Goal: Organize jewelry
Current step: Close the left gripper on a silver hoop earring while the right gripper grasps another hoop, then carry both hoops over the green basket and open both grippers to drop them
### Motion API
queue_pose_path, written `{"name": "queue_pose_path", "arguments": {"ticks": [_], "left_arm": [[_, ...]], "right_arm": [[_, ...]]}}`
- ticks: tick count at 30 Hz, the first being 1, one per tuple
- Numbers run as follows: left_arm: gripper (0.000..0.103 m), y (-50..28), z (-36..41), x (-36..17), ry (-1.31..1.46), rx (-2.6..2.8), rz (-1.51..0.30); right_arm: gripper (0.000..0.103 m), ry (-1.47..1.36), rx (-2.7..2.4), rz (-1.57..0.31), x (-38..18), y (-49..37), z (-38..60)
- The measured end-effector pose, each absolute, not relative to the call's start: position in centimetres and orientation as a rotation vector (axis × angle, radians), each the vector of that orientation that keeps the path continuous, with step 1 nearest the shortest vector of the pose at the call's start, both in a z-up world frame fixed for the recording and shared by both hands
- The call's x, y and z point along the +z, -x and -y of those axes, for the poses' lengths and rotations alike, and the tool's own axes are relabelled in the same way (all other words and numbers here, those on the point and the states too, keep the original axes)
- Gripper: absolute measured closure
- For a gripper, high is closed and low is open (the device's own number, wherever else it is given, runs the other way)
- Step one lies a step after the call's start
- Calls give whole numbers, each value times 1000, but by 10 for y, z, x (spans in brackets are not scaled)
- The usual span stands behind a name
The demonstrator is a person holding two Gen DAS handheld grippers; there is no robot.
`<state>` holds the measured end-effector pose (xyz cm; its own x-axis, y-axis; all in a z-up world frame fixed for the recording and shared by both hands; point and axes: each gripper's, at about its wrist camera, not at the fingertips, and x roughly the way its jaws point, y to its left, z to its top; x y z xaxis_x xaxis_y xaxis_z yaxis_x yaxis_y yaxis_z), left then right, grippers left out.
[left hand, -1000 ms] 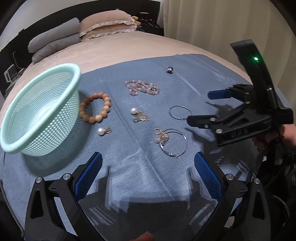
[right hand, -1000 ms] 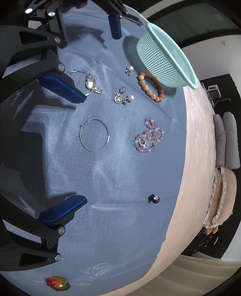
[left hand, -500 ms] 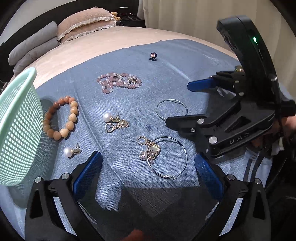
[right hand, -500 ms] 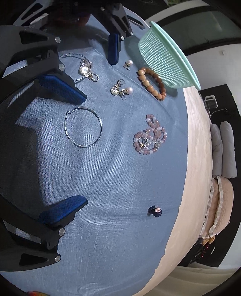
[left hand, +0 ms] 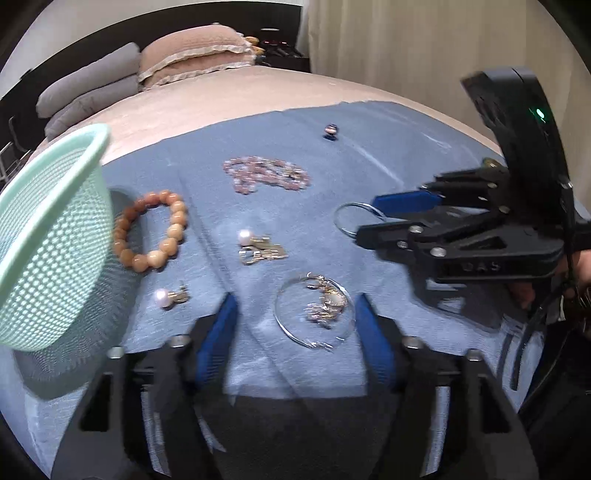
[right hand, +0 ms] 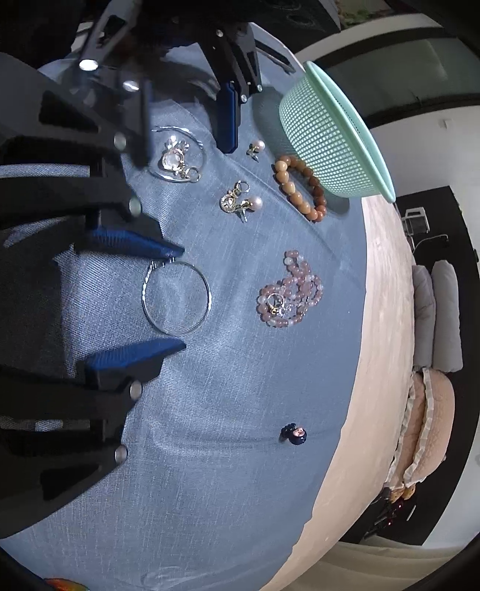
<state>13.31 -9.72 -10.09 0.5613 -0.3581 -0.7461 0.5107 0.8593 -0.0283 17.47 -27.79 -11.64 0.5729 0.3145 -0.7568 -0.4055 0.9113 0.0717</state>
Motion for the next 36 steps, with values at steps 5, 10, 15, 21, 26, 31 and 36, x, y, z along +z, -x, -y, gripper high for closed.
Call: {"name": "queue_pose_path", "arguments": {"ticks": [5, 10, 15, 21, 26, 31, 36], "left_arm": [[60, -132, 92, -98, -208, -517, -832], [60, -130, 90, -93, -188, -514, -839], [60, -119, 89, -84, -200, -507, -843], [60, -106, 73, -57, -168, -497, -813], [60, -101, 47, -18, -157, -450, -739], [60, -116, 12, 21, -156, -371, -702], [59, -141, -34, 37, -129, -307, -712]], "right_arm": [[64, 102, 430, -856, -115, -175, 279], [64, 75, 437, -848, -111, -168, 286], [64, 44, 437, -834, -105, -165, 292], [64, -13, 442, -788, -83, -153, 296], [64, 7, 471, -739, -54, -143, 269], [64, 95, 546, -668, -11, -146, 216], [64, 164, 604, -643, 14, -174, 162]]}}
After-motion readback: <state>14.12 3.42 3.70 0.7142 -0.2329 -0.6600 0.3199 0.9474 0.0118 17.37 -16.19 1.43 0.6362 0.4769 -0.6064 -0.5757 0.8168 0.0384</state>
